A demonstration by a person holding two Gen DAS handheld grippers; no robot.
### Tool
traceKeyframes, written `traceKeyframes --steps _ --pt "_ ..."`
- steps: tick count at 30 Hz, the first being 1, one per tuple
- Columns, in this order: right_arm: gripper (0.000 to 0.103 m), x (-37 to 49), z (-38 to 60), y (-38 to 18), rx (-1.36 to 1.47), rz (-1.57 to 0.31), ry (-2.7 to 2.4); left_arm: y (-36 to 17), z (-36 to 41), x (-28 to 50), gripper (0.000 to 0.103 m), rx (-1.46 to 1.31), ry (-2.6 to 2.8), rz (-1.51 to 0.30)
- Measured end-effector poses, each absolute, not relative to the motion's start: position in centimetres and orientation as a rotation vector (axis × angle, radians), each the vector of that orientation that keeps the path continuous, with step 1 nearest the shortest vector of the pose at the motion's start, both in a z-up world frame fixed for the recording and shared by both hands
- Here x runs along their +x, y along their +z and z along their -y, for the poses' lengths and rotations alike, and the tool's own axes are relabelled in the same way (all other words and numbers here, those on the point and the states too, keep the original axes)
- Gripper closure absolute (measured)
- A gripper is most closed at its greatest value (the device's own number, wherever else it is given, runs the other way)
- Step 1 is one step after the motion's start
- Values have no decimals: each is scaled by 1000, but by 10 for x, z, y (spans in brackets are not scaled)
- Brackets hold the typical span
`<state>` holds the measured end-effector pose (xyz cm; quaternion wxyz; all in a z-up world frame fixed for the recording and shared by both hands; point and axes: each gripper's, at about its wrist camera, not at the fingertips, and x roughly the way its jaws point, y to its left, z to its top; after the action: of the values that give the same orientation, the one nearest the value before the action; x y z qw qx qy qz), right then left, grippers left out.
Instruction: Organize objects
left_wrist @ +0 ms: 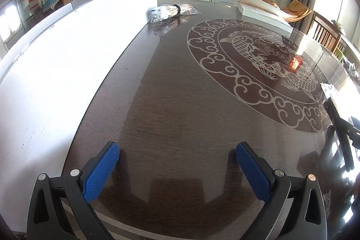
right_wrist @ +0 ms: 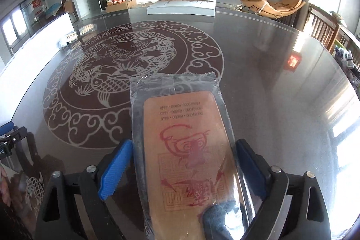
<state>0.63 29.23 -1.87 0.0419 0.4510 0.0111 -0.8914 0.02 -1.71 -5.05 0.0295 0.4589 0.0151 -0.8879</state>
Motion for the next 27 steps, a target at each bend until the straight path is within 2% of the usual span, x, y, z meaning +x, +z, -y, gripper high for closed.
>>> traceKeyframes --steps 2,27 --pt "0 4 -287 -22 1400 -73 -2713 -50 17 0 0 1415 -2738 -47" --pt "0 3 -285 -23 1404 -93 -2711 -51 17 0 0 1415 -2738 -48"
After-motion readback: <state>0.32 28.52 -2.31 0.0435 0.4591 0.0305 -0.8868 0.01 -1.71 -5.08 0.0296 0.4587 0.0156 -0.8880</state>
